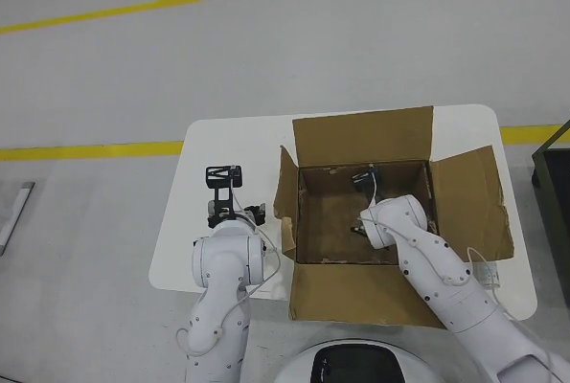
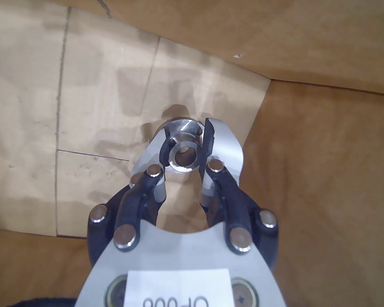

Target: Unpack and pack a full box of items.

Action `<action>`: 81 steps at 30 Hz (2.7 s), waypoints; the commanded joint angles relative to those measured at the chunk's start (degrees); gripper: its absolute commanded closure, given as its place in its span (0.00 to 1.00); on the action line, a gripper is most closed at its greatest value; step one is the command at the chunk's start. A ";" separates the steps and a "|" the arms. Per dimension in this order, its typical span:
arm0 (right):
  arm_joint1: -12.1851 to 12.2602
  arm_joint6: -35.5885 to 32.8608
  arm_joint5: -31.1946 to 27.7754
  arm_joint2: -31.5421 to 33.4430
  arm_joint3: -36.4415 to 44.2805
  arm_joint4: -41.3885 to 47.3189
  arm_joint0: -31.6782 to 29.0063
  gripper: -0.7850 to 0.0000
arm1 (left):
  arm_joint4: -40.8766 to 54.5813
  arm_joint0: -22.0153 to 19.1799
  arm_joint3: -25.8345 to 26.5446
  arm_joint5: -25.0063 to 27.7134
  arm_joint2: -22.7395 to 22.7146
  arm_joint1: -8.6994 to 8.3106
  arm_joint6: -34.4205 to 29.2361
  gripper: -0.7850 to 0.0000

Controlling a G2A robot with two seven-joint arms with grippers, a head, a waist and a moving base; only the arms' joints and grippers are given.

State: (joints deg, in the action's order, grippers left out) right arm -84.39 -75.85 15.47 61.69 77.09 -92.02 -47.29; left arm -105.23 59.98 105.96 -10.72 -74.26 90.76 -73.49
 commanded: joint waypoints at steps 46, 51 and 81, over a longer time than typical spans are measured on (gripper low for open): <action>-1.80 1.21 -12.63 -1.91 0.55 3.46 -1.80 0.67 | 0.00 0.00 0.00 0.00 0.00 0.00 0.00 0.00; -1.90 1.66 -12.89 -1.52 -0.23 3.70 -1.81 0.77 | 0.00 0.00 0.00 0.00 0.00 0.00 0.00 0.00; 1.59 15.83 -28.72 37.44 26.75 67.07 -25.03 1.00 | 0.00 0.00 0.00 0.00 0.00 0.00 0.00 0.00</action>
State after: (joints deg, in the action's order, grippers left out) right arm -82.80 -60.02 -13.32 99.20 103.85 -24.87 -72.34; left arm -105.23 59.98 105.96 -10.72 -74.26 90.76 -73.49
